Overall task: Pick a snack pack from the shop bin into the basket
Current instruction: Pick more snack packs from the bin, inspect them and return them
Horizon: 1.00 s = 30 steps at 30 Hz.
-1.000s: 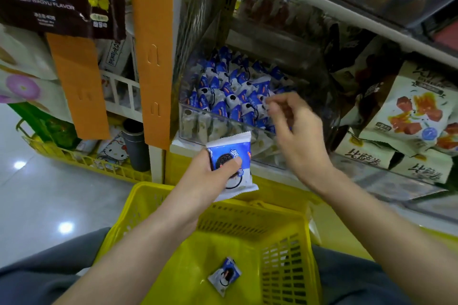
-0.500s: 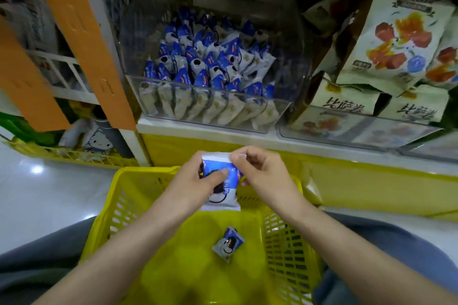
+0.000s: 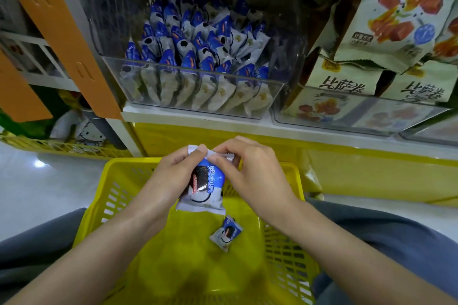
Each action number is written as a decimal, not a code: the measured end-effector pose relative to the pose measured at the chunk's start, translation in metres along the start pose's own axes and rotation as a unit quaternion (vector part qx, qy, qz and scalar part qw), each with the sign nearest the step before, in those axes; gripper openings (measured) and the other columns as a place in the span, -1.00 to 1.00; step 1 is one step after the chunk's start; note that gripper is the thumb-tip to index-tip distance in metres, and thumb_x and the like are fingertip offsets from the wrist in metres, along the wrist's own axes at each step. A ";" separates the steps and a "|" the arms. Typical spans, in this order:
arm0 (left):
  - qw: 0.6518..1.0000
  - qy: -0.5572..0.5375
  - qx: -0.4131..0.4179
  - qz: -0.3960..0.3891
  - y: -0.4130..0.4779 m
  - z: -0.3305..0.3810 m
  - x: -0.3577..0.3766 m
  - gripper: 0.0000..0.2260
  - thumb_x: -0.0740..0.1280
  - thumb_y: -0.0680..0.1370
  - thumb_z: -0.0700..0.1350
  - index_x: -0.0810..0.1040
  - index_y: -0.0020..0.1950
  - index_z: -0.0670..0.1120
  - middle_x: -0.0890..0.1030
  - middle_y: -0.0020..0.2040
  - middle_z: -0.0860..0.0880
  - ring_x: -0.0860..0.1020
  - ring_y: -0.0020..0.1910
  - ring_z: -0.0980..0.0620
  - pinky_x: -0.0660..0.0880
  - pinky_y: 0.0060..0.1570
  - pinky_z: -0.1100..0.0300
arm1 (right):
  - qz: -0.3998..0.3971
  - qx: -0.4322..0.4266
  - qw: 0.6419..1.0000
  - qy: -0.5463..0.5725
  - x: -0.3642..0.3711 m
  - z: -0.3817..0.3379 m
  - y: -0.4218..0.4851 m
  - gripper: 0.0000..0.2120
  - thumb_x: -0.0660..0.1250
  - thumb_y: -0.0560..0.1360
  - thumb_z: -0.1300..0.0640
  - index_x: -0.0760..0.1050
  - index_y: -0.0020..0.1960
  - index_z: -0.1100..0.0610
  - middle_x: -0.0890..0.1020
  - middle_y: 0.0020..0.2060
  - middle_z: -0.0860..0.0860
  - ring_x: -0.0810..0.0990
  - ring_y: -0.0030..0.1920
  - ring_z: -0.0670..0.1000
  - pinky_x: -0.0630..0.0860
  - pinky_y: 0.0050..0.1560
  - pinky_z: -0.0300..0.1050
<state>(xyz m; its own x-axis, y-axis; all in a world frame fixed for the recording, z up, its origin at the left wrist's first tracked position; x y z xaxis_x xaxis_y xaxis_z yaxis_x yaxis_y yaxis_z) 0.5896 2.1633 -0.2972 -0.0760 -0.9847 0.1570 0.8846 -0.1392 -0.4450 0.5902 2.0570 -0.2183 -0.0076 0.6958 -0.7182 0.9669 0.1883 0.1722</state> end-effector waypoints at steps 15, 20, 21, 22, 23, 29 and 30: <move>0.988 0.036 0.135 0.066 -0.001 0.025 -0.018 -0.90 0.29 0.54 -0.20 0.59 -0.13 -0.09 0.66 -0.26 0.02 0.60 -0.30 0.19 0.54 -0.29 0.36 | -0.192 0.278 0.922 0.191 0.051 0.066 -0.025 -0.63 0.31 0.50 0.27 0.29 0.27 0.20 0.61 0.03 0.19 0.61 -0.06 0.08 0.48 0.07 -0.02; 0.973 0.152 0.168 0.044 0.000 0.029 -0.011 -0.85 0.31 0.52 -0.23 0.57 -0.23 -0.08 0.62 -0.38 0.06 0.55 -0.34 0.17 0.55 -0.23 0.18 | -0.179 0.163 0.968 0.057 0.045 0.052 -0.019 -0.46 0.41 0.43 0.06 0.29 0.34 0.04 0.45 0.26 -0.01 0.40 0.27 -0.06 0.34 0.26 -0.19; 0.964 0.193 0.178 0.033 0.000 0.030 -0.007 -0.86 0.33 0.51 -0.23 0.58 -0.23 -0.07 0.62 -0.37 0.06 0.54 -0.33 0.15 0.53 -0.20 0.14 | -0.156 0.150 0.972 0.090 0.043 0.047 -0.017 -0.54 0.39 0.45 0.04 0.33 0.29 0.01 0.50 0.19 -0.04 0.44 0.22 -0.09 0.37 0.22 -0.22; 0.957 0.223 0.186 0.021 -0.001 0.030 -0.003 -0.86 0.34 0.50 -0.23 0.58 -0.23 -0.05 0.61 -0.36 0.07 0.53 -0.33 0.16 0.50 -0.20 0.16 | -0.132 0.138 0.974 0.119 0.040 0.042 -0.016 -0.65 0.37 0.47 0.04 0.38 0.22 -0.01 0.55 0.09 -0.06 0.49 0.13 -0.11 0.43 0.15 -0.23; 0.952 0.241 0.190 0.011 -0.001 0.029 0.000 -0.84 0.35 0.50 -0.23 0.58 -0.25 -0.02 0.60 -0.38 0.10 0.51 -0.35 0.21 0.47 -0.24 0.22 | -0.107 0.131 0.976 0.139 0.036 0.039 -0.015 -0.74 0.35 0.48 0.02 0.43 0.15 -0.01 0.59 -0.02 -0.07 0.54 0.03 -0.12 0.48 0.07 -0.19; 0.955 0.242 0.171 0.014 -0.001 0.022 0.003 -0.87 0.33 0.51 -0.15 0.57 -0.23 -0.01 0.63 -0.30 0.04 0.55 -0.29 0.11 0.49 -0.18 0.07 | -0.024 0.136 0.971 0.194 0.020 0.043 -0.010 -0.85 0.34 0.50 0.12 0.48 -0.22 -0.08 0.63 -0.24 -0.05 0.62 -0.21 -0.01 0.54 -0.13 -0.03; 0.958 0.236 0.164 0.014 0.000 0.021 0.003 -0.89 0.33 0.52 -0.14 0.57 -0.21 -0.03 0.64 -0.27 -0.01 0.57 -0.26 0.04 0.51 -0.13 0.00 | -0.022 0.140 0.970 0.198 0.019 0.044 -0.009 -0.83 0.34 0.49 0.14 0.48 -0.23 -0.07 0.63 -0.25 -0.06 0.61 -0.22 -0.03 0.54 -0.14 -0.04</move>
<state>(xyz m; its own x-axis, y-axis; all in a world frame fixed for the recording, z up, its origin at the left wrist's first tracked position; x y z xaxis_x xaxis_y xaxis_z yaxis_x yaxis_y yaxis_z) 0.5987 2.1629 -0.2783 -0.1802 -0.9360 -0.3025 0.9807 -0.1470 -0.1292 0.5926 2.0385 -0.2633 -0.0951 0.9133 -0.3960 0.9943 0.0678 -0.0822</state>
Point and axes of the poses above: each hand's wrist, its own y-axis towards the middle knuckle, its own x-axis out of the palm, z = x × y, the point moved 10 cm from there along y, towards the middle knuckle
